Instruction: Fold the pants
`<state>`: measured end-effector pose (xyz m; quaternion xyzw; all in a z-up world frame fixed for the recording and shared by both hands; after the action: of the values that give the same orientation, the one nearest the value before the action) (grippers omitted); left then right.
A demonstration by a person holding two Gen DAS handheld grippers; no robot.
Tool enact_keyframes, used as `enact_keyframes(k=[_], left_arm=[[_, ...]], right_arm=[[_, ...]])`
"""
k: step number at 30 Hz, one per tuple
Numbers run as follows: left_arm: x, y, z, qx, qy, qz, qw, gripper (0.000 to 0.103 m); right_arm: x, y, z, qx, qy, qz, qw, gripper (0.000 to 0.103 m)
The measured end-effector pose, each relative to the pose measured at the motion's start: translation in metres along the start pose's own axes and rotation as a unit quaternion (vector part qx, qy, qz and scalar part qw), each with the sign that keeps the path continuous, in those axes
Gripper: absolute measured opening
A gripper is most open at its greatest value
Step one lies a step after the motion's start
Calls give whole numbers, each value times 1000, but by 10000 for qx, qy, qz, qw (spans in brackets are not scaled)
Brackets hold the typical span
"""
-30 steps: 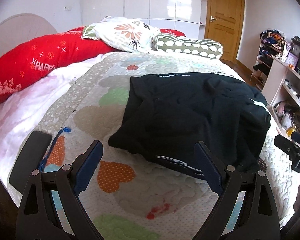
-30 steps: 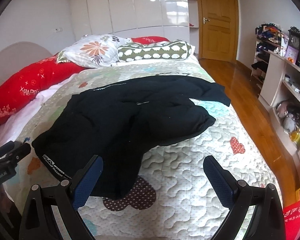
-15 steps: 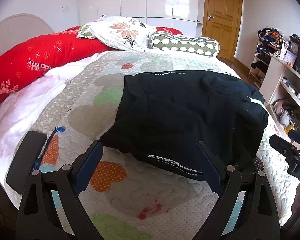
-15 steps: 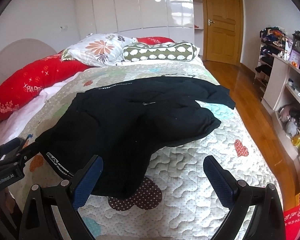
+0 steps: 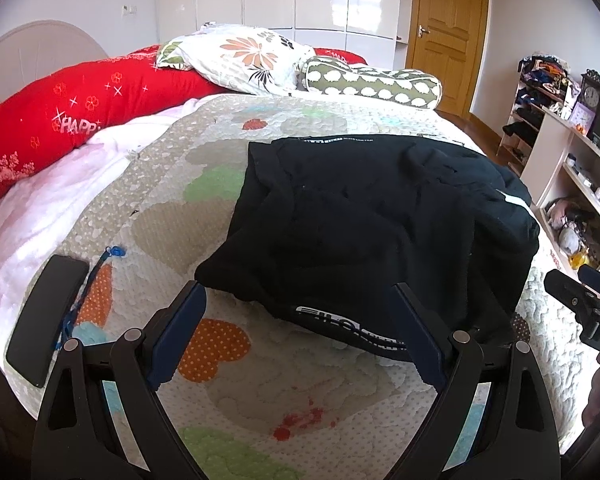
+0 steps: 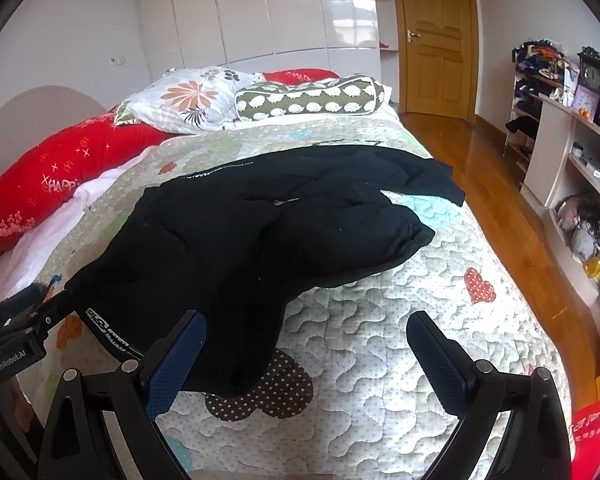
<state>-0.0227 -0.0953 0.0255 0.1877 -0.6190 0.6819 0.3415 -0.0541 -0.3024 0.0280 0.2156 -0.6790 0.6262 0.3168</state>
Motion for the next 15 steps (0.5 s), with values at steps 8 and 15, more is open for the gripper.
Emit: enact_keyframes(k=[8,15], left_arm=[[-4,9,-36,569,175,-157,9981,93],[-22,20,-50,1133,455,-318,9920,93]], right_arm=[[-12,9,30,-206,238,-139,9994,100],[-30,15,73,-738,322,-296,9963,100]])
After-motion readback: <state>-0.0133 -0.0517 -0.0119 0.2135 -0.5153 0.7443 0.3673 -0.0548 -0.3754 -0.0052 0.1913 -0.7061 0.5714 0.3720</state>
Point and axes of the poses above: each gripper's, at about its wrist camera, not at the fingertips, and x roughly against the way its jaws point, z to its right, y to its underside, the point moved 8 cm from there along -x, roughly the way its jaws point, and after that the axes turned 9 degrees about y, right-handed, at the moved point
